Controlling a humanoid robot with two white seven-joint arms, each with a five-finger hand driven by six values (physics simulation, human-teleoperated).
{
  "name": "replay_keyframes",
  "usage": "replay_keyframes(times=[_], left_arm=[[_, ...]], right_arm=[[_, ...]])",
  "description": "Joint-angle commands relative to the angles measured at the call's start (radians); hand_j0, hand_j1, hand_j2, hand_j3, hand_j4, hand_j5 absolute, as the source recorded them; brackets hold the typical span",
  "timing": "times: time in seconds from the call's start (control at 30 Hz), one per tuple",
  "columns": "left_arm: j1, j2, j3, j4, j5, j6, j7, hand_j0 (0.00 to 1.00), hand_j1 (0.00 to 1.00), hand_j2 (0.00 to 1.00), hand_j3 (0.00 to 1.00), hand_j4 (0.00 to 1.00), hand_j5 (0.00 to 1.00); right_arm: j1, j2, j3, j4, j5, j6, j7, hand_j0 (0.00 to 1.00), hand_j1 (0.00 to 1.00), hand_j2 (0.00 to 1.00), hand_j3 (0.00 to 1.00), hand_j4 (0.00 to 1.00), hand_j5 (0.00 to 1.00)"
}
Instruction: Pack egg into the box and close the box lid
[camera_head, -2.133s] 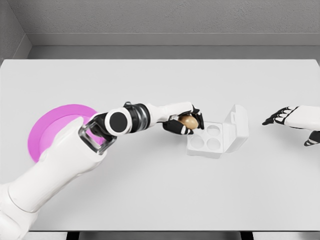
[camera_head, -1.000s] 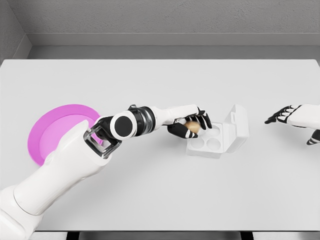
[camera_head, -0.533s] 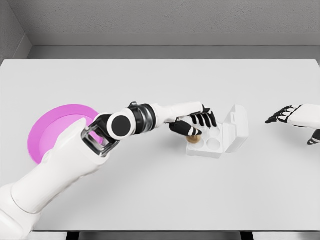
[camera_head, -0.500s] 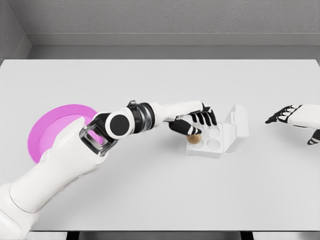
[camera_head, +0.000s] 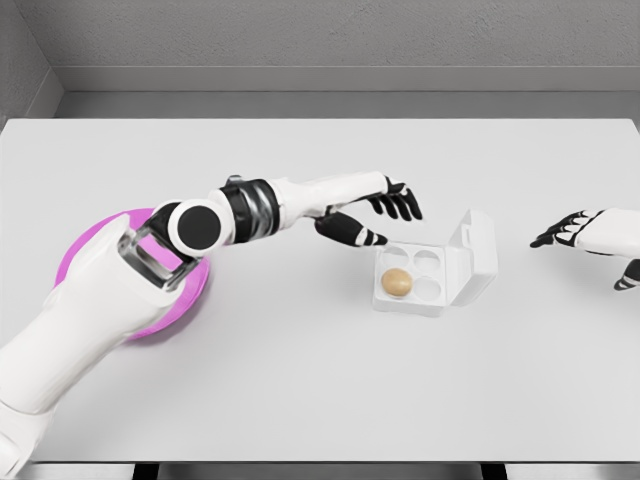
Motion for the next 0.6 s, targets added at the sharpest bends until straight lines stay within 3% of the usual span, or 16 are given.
replay_keyframes(times=[0.0, 0.07, 0.13, 0.27, 0.43, 0.57], left_arm=[[0.000, 0.036, 0.006, -0.001, 0.048, -0.018, 0.000, 0.66, 0.66, 0.66, 0.66, 0.66, 0.66], [-0.017, 0.087, 0.010, -0.001, 0.100, -0.080, 0.000, 0.76, 0.76, 0.76, 0.76, 0.76, 0.76], [-0.017, 0.151, 0.044, 0.000, 0.181, -0.200, 0.000, 1.00, 1.00, 1.00, 1.00, 1.00, 1.00], [-0.012, 0.245, 0.056, 0.000, 0.332, -0.597, 0.000, 1.00, 1.00, 1.00, 1.00, 1.00, 1.00], [-0.002, 0.397, 0.053, 0.002, 0.344, -0.797, 0.000, 1.00, 1.00, 1.00, 1.00, 1.00, 1.00], [0.029, 0.446, 0.052, 0.008, 0.350, -0.904, 0.000, 1.00, 1.00, 1.00, 1.00, 1.00, 1.00]], right_arm=[[0.000, 0.001, 0.003, -0.001, -0.004, 0.002, 0.000, 1.00, 1.00, 1.00, 1.00, 1.00, 1.00], [-0.002, 0.001, 0.001, -0.001, -0.004, 0.002, -0.003, 1.00, 1.00, 1.00, 1.00, 1.00, 1.00], [-0.015, 0.009, -0.002, -0.003, -0.004, 0.002, -0.003, 1.00, 1.00, 1.00, 1.00, 1.00, 1.00], [-0.003, 0.015, -0.005, -0.009, -0.006, 0.002, -0.003, 1.00, 1.00, 1.00, 1.00, 1.00, 1.00], [0.028, 0.050, 0.003, -0.053, -0.004, 0.002, -0.003, 1.00, 1.00, 1.00, 1.00, 1.00, 1.00], [0.040, 0.061, 0.003, -0.055, -0.004, 0.002, -0.005, 1.00, 1.00, 1.00, 1.00, 1.00, 1.00]])
